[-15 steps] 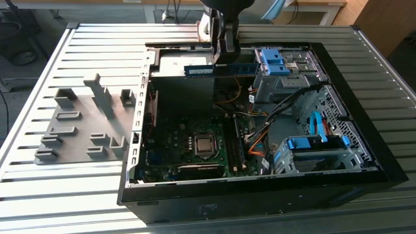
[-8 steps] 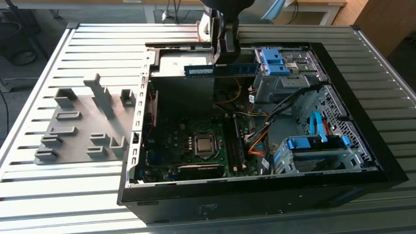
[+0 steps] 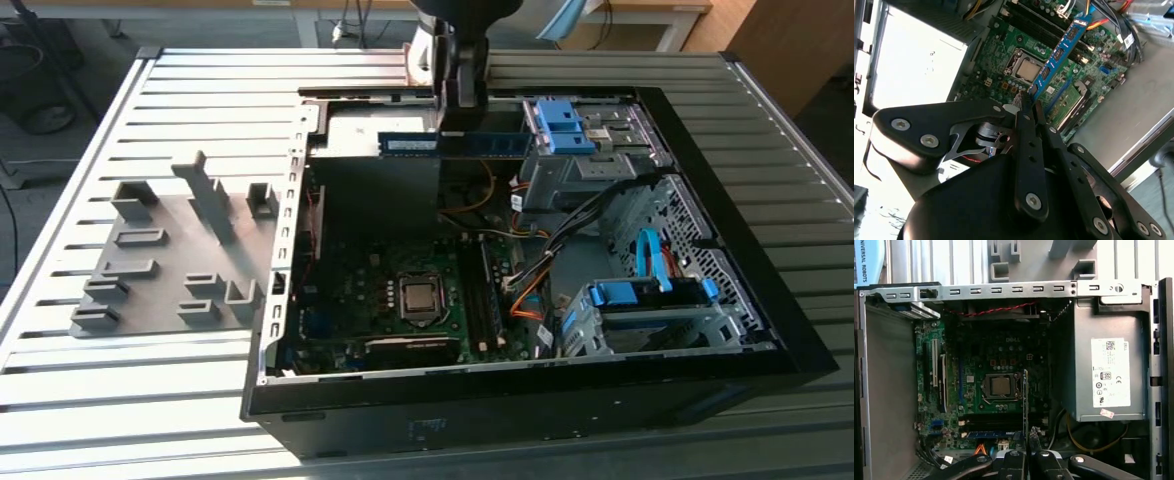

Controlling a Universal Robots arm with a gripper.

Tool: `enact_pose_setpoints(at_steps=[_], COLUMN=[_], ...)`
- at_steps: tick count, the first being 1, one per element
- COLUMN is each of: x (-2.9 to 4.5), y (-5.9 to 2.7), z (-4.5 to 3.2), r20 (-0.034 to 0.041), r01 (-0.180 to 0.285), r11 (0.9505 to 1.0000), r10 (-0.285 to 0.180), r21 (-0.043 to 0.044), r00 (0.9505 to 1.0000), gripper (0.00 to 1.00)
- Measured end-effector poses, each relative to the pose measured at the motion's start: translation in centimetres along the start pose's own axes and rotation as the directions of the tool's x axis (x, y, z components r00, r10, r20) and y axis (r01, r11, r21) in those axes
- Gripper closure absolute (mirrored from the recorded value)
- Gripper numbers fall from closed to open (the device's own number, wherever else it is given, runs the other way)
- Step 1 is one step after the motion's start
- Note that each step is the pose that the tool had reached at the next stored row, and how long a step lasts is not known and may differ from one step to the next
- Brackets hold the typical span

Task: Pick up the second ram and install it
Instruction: 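Insert the second ram into the second slot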

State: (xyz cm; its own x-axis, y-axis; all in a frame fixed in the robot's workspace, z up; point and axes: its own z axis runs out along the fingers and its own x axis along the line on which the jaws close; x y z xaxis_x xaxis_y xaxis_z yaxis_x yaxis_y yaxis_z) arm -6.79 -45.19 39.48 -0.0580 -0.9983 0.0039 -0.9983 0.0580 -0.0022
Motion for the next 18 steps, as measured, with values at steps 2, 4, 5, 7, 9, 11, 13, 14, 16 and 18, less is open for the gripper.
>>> enact_pose_setpoints(at_steps=[2,4,5,7,9,11,13,14,16,18], x=[0.0,0.0,0.0,0.0,0.0,0.0,-0.01,-0.01,-0.02,-0.03], y=[0.0,0.0,0.0,0.0,0.0,0.0,0.0,0.0,0.0,-0.01], z=[0.0,0.01,0.01,0.01,0.02,0.02,0.05,0.06,0.1,0.16], r20=[-0.0001,-0.0001,-0.0001,-0.0002,-0.0003,-0.0003,-0.0005,-0.0004,-0.0006,-0.0006], r01=[-0.029,-0.051,-0.061,-0.081,-0.099,-0.126,-0.168,-0.18,-0.209,-0.236], r11=[0.9996,0.9987,0.9981,0.9967,0.9951,0.992,0.9857,0.9837,0.978,0.9718], r10=[0.029,0.051,0.061,0.081,0.099,0.126,0.168,0.18,0.209,0.236], r21=[-0.0001,-0.0002,-0.0002,-0.0004,-0.0004,-0.0005,-0.0006,-0.0007,-0.0008,-0.0009], r00=[0.9996,0.9987,0.9981,0.9967,0.9951,0.992,0.9857,0.9837,0.978,0.9718], gripper=[0.86,0.86,0.86,0.86,0.86,0.86,0.86,0.86,0.86,0.86])
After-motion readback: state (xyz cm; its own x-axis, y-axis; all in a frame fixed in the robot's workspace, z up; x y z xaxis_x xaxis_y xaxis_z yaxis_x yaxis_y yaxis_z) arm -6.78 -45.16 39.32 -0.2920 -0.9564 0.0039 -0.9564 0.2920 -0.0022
